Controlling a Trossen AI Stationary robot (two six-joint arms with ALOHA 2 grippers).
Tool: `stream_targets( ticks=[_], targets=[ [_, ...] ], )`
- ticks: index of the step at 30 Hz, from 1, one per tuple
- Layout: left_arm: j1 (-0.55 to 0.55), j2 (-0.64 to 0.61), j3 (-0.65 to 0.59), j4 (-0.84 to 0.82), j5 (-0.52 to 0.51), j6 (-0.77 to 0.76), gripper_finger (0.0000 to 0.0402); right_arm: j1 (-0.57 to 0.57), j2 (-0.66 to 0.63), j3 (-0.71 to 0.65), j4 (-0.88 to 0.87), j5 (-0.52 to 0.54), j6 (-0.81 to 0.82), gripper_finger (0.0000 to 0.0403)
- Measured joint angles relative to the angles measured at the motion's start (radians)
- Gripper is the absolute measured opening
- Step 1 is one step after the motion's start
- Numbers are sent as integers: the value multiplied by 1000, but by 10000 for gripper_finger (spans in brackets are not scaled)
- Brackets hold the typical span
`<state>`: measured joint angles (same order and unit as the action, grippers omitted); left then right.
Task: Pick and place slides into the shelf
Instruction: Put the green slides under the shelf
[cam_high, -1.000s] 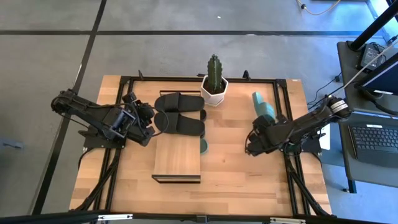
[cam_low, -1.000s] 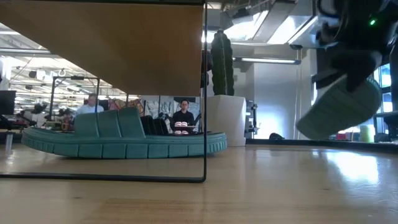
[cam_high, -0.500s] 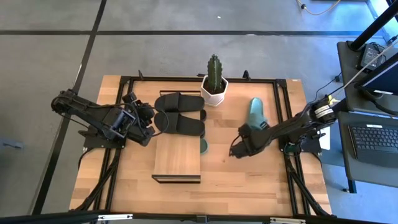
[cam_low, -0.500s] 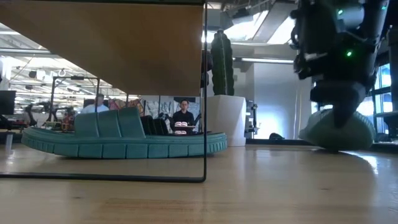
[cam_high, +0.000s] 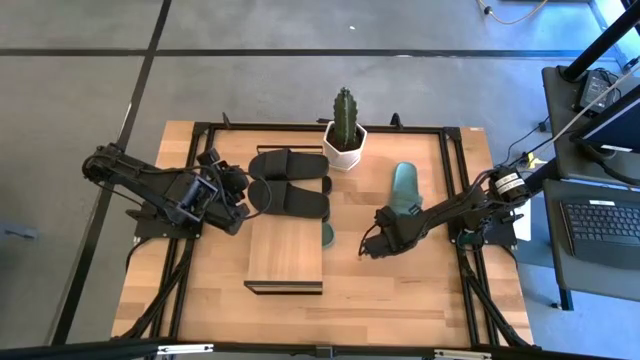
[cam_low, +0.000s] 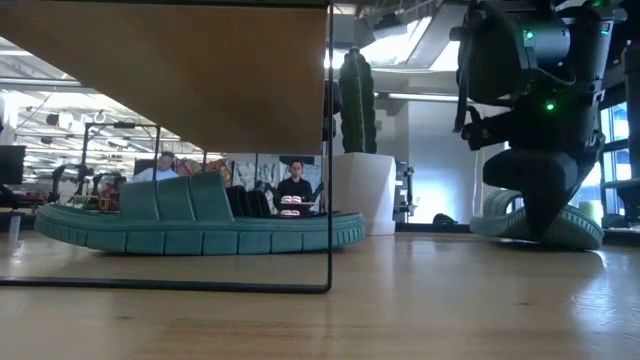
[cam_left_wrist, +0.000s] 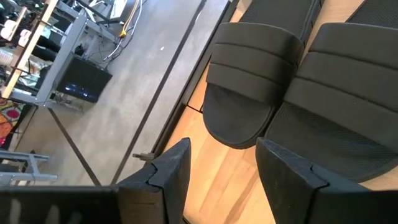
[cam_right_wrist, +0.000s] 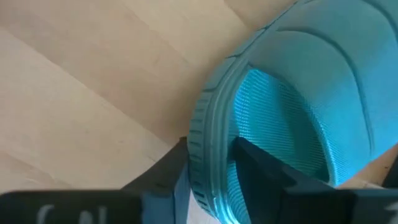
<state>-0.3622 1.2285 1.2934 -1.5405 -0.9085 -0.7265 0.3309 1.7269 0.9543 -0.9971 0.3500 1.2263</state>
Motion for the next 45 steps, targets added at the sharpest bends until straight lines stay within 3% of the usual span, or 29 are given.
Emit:
stream_targets(
  ticks=[10,20,25,32,37,45],
  targets=[
    [0,0,0,11,0,0,172,0,0,0,10,-19,0,136],
    [0,0,0,11,0,0,172,1,0,0,15,-44,0,241],
    [0,0,0,10,0,0,172,0,0,7,3,-146,-1,276],
    [0,0,0,10,0,1,172,2,-1,104,-86,-161,-25,283],
    [0,0,0,10,0,3,172,0,-1,214,-208,-160,-197,281],
    [0,0,0,9,0,4,172,-14,-14,335,-189,-156,-394,281]
  ],
)
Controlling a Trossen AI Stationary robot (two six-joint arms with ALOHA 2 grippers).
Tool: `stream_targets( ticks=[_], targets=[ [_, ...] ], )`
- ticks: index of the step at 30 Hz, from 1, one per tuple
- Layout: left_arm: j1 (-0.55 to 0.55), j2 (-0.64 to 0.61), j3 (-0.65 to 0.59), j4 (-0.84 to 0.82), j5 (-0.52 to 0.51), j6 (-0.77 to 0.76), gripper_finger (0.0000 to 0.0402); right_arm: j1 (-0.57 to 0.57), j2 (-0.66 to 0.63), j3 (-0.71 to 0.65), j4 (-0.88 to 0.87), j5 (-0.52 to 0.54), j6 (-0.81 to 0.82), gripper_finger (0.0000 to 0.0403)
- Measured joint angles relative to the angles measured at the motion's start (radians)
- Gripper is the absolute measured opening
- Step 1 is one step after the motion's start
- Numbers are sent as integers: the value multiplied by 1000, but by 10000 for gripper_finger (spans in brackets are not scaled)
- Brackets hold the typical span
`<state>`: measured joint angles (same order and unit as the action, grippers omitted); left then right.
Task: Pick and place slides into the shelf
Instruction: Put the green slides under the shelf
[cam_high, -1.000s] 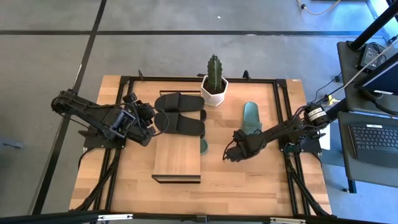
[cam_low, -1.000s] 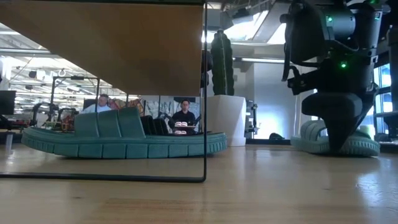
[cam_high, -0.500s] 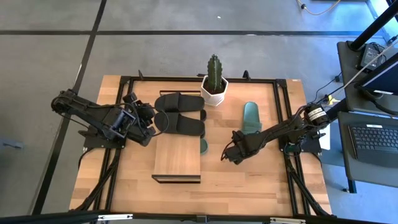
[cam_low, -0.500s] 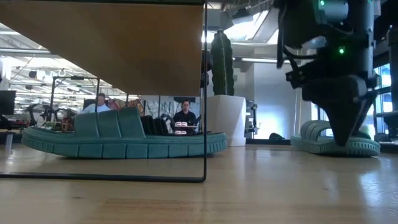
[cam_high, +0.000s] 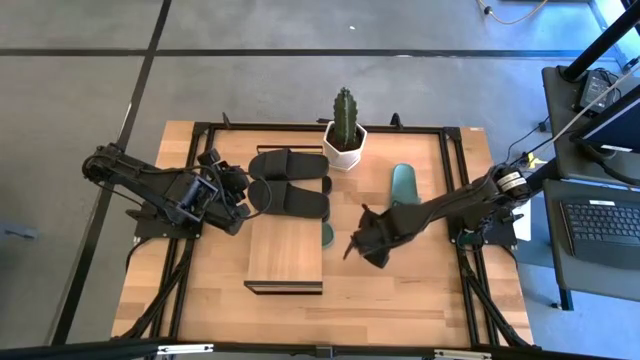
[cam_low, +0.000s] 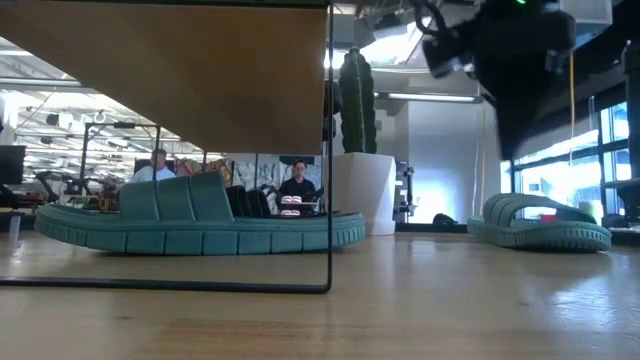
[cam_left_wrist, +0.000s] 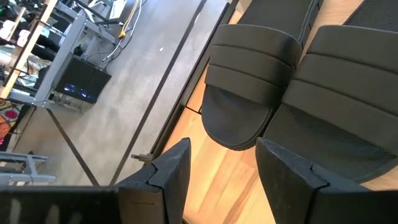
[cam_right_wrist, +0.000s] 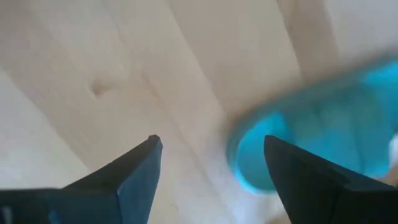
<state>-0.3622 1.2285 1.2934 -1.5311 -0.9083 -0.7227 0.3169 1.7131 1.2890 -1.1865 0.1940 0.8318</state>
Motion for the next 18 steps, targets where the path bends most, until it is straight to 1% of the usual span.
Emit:
stream_targets(
  ticks=[6,10,12,18],
  targets=[
    [0,0,0,-1,0,0,172,-87,-71,0,107,4,-264,281],
    [0,0,0,-2,1,53,172,-173,-125,0,120,2,-379,281],
    [0,0,0,-1,0,46,172,-226,-158,0,121,-41,-430,281],
    [0,0,0,-2,8,37,172,-436,-258,0,111,-237,-542,281]
  ],
)
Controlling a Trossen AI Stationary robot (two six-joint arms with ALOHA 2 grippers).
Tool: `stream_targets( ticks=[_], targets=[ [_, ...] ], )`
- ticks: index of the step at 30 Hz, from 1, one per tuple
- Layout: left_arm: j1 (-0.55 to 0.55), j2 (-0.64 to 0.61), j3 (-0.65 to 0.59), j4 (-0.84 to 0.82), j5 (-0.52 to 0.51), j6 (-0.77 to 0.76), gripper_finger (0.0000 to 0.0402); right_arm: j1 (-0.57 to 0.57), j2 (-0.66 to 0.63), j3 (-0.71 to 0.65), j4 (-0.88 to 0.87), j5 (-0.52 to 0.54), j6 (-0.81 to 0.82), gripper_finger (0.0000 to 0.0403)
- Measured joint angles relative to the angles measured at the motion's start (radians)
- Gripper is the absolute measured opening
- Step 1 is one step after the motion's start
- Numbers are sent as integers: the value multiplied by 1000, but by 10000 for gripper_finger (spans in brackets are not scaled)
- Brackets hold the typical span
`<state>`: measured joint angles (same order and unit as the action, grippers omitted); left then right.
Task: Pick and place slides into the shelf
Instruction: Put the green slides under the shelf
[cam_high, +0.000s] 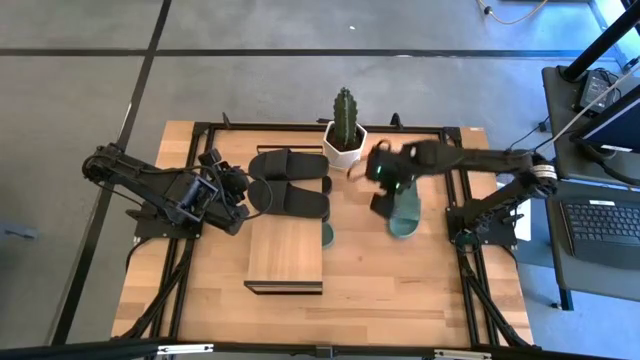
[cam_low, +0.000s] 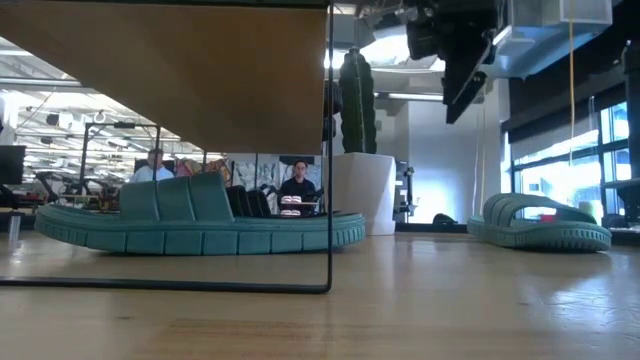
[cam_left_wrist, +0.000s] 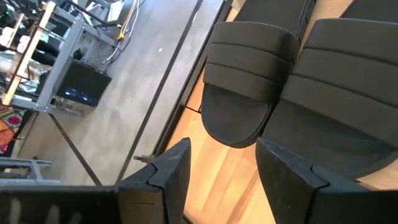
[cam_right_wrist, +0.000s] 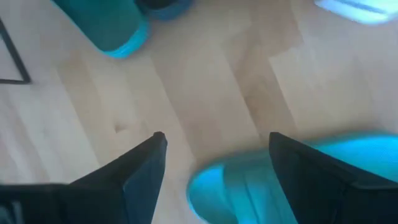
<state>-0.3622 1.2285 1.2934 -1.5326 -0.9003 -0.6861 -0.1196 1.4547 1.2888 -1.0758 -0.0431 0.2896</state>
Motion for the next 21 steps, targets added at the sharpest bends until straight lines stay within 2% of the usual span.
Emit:
stream_targets(
  ticks=[3,8,21],
  targets=[
    [0,0,0,0,0,0,172,-112,-28,0,-48,-83,-64,281],
    [0,0,0,0,0,-1,172,-242,-23,0,-165,-91,-298,281],
    [0,0,0,1,1,-19,172,-415,114,0,-177,-142,-544,281]
  ],
)
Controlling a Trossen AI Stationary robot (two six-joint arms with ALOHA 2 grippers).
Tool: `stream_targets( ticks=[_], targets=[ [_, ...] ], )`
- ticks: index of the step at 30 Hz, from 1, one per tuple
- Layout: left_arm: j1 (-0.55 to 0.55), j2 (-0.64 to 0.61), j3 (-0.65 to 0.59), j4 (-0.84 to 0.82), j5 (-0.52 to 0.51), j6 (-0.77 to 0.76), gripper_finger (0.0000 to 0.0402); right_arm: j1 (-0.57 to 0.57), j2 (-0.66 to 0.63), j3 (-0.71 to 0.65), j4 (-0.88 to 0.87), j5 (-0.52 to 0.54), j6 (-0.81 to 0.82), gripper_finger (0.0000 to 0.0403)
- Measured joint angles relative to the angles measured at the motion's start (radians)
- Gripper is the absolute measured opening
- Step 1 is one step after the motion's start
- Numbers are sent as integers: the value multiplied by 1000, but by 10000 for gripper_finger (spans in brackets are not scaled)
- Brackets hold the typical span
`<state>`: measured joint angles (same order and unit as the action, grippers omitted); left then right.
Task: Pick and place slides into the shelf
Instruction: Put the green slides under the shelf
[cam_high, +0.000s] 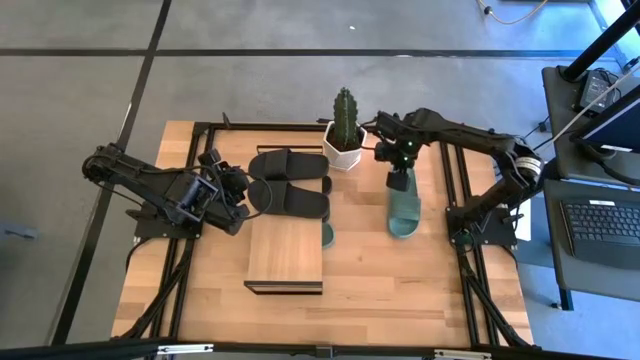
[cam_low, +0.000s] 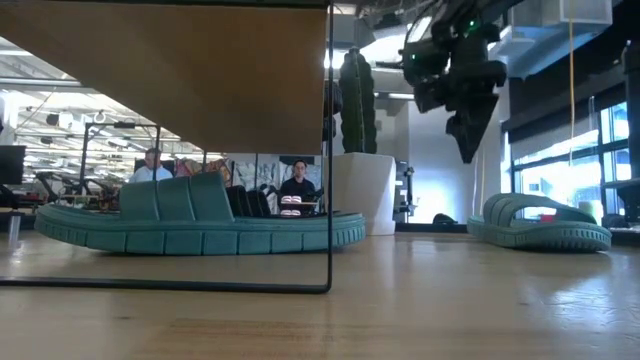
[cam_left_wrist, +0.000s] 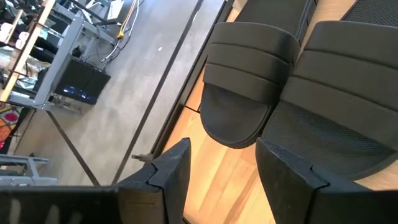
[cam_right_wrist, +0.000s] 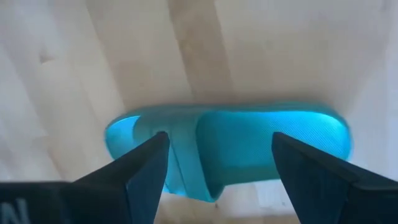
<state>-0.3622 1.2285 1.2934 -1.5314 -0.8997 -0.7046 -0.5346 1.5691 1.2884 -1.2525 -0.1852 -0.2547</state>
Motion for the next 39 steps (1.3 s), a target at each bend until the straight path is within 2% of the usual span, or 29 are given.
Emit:
stream_targets(
  ticks=[5,12,20,26,30,39],
  targets=[
    [0,0,0,0,0,0,172,-46,19,-40,14,-89,-104,281],
    [0,0,0,0,2,0,172,-112,20,-216,68,-202,-174,281],
    [0,0,0,10,1,0,172,-123,20,-360,142,-227,-196,281],
    [0,0,0,10,0,0,172,-122,19,-436,163,-315,-133,281],
    [0,0,0,17,-1,0,172,-122,19,-482,219,-317,-18,281],
    [0,0,0,18,-1,0,172,-120,17,-497,243,-321,12,281]
  ],
)
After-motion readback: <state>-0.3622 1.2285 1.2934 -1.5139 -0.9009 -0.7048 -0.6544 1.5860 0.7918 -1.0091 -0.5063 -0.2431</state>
